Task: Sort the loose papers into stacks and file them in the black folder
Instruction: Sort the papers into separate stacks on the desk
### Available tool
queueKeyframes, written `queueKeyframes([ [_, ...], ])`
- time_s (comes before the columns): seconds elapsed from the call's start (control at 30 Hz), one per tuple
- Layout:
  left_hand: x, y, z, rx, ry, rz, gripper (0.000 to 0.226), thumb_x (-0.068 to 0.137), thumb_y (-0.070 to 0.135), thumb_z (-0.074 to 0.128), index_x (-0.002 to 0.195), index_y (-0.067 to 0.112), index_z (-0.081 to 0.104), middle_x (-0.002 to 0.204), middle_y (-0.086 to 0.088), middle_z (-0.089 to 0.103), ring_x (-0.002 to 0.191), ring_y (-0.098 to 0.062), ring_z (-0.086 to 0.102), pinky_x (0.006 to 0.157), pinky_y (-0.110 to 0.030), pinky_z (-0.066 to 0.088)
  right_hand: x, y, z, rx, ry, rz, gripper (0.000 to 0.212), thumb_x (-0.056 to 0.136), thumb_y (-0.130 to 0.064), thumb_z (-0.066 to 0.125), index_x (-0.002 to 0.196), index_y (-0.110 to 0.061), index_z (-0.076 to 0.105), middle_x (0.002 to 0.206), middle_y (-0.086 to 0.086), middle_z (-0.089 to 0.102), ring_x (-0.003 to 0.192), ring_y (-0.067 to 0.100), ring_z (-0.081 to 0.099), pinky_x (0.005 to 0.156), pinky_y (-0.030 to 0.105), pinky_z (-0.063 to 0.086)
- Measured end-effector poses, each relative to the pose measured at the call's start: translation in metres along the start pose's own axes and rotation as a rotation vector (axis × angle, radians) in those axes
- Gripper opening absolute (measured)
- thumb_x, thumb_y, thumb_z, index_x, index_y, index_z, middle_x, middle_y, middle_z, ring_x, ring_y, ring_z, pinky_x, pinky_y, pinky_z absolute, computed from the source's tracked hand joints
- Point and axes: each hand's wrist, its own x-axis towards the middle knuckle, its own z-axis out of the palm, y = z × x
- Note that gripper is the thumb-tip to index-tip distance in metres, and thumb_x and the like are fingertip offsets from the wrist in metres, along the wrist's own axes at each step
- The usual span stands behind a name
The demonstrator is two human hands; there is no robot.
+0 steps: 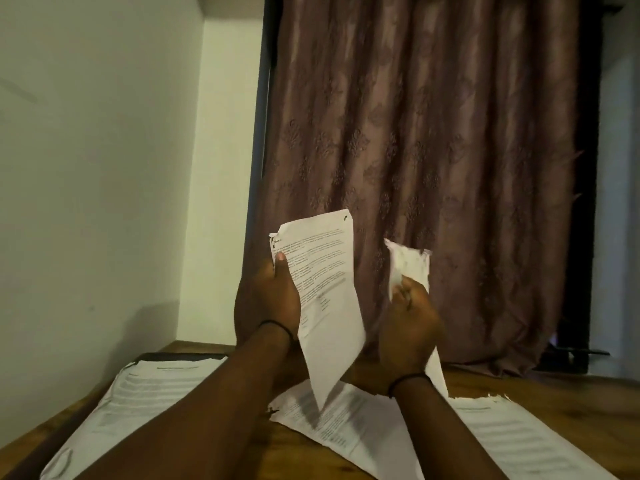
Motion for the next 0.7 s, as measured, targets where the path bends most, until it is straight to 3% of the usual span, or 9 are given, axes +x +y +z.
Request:
queueKeyframes([
  [0.07, -0.011, 0.011, 0.009, -0.103, -0.111, -0.046, 0.034, 0.101, 0.049, 0.035, 0.094, 0.028, 0.060, 0.085, 0.007, 0.067, 0.066, -0.007, 0.062, 0.054, -0.011, 0.051, 0.007, -0.015, 0.004, -0.032, -0.021, -0.165, 0.021, 0.098, -0.017, 0.056, 0.102, -0.005, 0.073, 0.097, 0.008, 0.074, 0.081, 0.017, 0.064, 0.079, 0.027, 0.053],
  [0.13, -0.023, 0.014, 0.019, -0.174, -0.177, -0.118, 0.028, 0.104, 0.039, 0.035, 0.106, 0.025, 0.060, 0.089, 0.006, 0.069, 0.066, -0.008, 0.063, 0.053, -0.010, 0.051, 0.007, -0.025, 0.006, -0.046, -0.138, -0.228, 0.027, 0.098, -0.029, 0.053, 0.107, -0.012, 0.071, 0.103, 0.001, 0.073, 0.088, 0.013, 0.066, 0.081, 0.024, 0.054],
  [0.2, -0.027, 0.005, 0.029, -0.319, -0.261, -0.199, 0.036, 0.100, 0.049, 0.039, 0.116, 0.026, 0.062, 0.099, 0.003, 0.072, 0.077, -0.017, 0.071, 0.070, -0.031, 0.061, 0.001, -0.028, 0.009, -0.062, -0.240, -0.276, 0.029, 0.098, -0.036, 0.051, 0.110, -0.017, 0.069, 0.107, -0.004, 0.072, 0.089, 0.008, 0.065, 0.077, 0.016, 0.051],
  [0.23, -0.028, 0.000, 0.035, -0.380, -0.324, -0.249, 0.045, 0.095, 0.058, 0.041, 0.121, 0.028, 0.062, 0.108, -0.001, 0.072, 0.087, -0.023, 0.072, 0.079, -0.045, 0.060, -0.003, -0.027, 0.010, -0.104, -0.268, -0.329, 0.026, 0.098, -0.035, 0.053, 0.111, -0.018, 0.069, 0.107, -0.004, 0.072, 0.088, 0.010, 0.066, 0.074, 0.018, 0.054],
  [0.3, -0.037, -0.004, 0.039, -0.590, -0.450, -0.429, 0.056, 0.091, 0.065, 0.039, 0.127, 0.028, 0.060, 0.123, -0.008, 0.068, 0.105, -0.033, 0.068, 0.093, -0.055, 0.052, -0.010, -0.017, 0.015, -0.189, -0.308, -0.415, 0.019, 0.097, -0.029, 0.058, 0.112, -0.021, 0.068, 0.105, -0.002, 0.073, 0.087, 0.015, 0.069, 0.070, 0.027, 0.058],
  [0.4, -0.050, -0.009, 0.041, -0.833, -0.556, -0.604, 0.065, 0.098, 0.062, 0.022, 0.131, 0.018, 0.057, 0.127, -0.013, 0.065, 0.117, -0.033, 0.061, 0.100, -0.048, 0.047, -0.017, -0.001, 0.013, -0.216, -0.434, -0.363, 0.019, 0.098, -0.031, 0.054, 0.112, -0.025, 0.066, 0.108, -0.005, 0.072, 0.090, 0.016, 0.068, 0.073, 0.027, 0.055],
  [0.53, -0.056, -0.035, 0.033, -0.938, -0.565, -0.717, 0.084, 0.090, 0.075, 0.014, 0.132, 0.015, 0.055, 0.129, -0.013, 0.064, 0.120, -0.032, 0.058, 0.104, -0.046, 0.043, -0.025, 0.018, -0.001, -0.249, -0.772, -0.297, 0.036, 0.098, -0.039, 0.053, 0.130, -0.023, 0.057, 0.134, -0.003, 0.061, 0.123, 0.018, 0.056, 0.100, 0.033, 0.046],
  [0.63, -0.061, -0.044, 0.026, -0.932, -0.618, -0.750, 0.094, 0.084, 0.082, 0.009, 0.140, 0.017, 0.048, 0.131, -0.012, 0.061, 0.105, -0.024, 0.064, 0.088, -0.034, 0.049, -0.025, 0.020, -0.012, -0.275, -0.800, -0.353, 0.041, 0.093, -0.035, 0.053, 0.130, -0.018, 0.057, 0.124, 0.004, 0.065, 0.110, 0.023, 0.062, 0.081, 0.023, 0.042],
  [0.7, -0.057, -0.048, 0.026, -0.904, -0.661, -0.755, 0.091, 0.084, 0.082, 0.006, 0.141, 0.023, 0.044, 0.129, -0.006, 0.059, 0.103, -0.020, 0.065, 0.090, -0.034, 0.044, -0.025, 0.015, -0.020, -0.241, -0.761, -0.403, 0.056, 0.083, -0.043, 0.039, 0.126, -0.015, 0.062, 0.110, 0.006, 0.070, 0.093, 0.021, 0.065, 0.074, 0.021, 0.041],
])
